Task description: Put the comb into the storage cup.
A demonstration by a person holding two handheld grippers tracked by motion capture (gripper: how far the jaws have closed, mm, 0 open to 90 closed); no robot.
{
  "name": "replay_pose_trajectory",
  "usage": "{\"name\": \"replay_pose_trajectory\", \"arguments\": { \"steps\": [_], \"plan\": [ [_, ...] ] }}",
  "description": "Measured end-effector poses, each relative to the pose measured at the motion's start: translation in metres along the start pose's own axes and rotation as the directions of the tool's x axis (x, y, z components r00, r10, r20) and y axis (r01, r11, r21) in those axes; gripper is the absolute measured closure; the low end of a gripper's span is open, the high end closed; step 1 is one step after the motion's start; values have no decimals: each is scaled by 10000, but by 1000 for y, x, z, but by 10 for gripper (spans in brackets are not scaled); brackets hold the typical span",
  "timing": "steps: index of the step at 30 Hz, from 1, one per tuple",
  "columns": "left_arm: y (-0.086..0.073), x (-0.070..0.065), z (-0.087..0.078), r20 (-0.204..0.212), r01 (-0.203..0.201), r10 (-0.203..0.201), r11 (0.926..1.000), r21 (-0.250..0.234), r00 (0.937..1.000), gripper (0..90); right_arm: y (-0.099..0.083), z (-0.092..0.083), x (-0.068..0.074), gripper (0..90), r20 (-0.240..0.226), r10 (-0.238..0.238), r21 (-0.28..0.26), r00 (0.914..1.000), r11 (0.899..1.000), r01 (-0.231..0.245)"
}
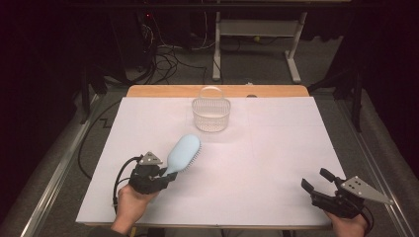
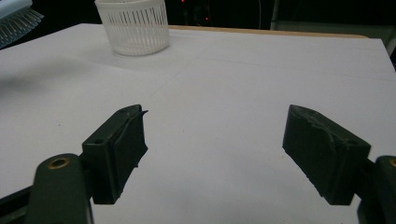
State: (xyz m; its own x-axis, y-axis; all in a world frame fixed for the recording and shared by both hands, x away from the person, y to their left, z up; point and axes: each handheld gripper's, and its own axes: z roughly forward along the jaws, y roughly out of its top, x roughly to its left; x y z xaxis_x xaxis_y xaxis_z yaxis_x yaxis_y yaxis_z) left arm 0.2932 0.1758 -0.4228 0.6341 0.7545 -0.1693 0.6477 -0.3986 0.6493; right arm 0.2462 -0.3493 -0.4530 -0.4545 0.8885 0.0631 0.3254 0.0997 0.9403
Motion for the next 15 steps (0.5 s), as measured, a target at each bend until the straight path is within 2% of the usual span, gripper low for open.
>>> {"name": "replay_pose_trajectory", "arguments": {
  "steps": [9, 13, 15],
  "plan": [
    [4, -5, -1, 164, -172, 178, 9991, -388, 9997, 673, 2, 2, 4, 228, -98, 22, 257, 9999, 9997, -20],
    [5, -7, 0, 288, -205, 223, 9980, -602, 9993, 673, 3, 3, 7, 228, -149, -232, 182, 9996, 9996, 234],
    [5, -7, 0, 330, -217, 240, 9974, -684, 9992, 673, 3, 3, 8, 226, -203, -189, 94, 9996, 9998, 191]
  ]
}}
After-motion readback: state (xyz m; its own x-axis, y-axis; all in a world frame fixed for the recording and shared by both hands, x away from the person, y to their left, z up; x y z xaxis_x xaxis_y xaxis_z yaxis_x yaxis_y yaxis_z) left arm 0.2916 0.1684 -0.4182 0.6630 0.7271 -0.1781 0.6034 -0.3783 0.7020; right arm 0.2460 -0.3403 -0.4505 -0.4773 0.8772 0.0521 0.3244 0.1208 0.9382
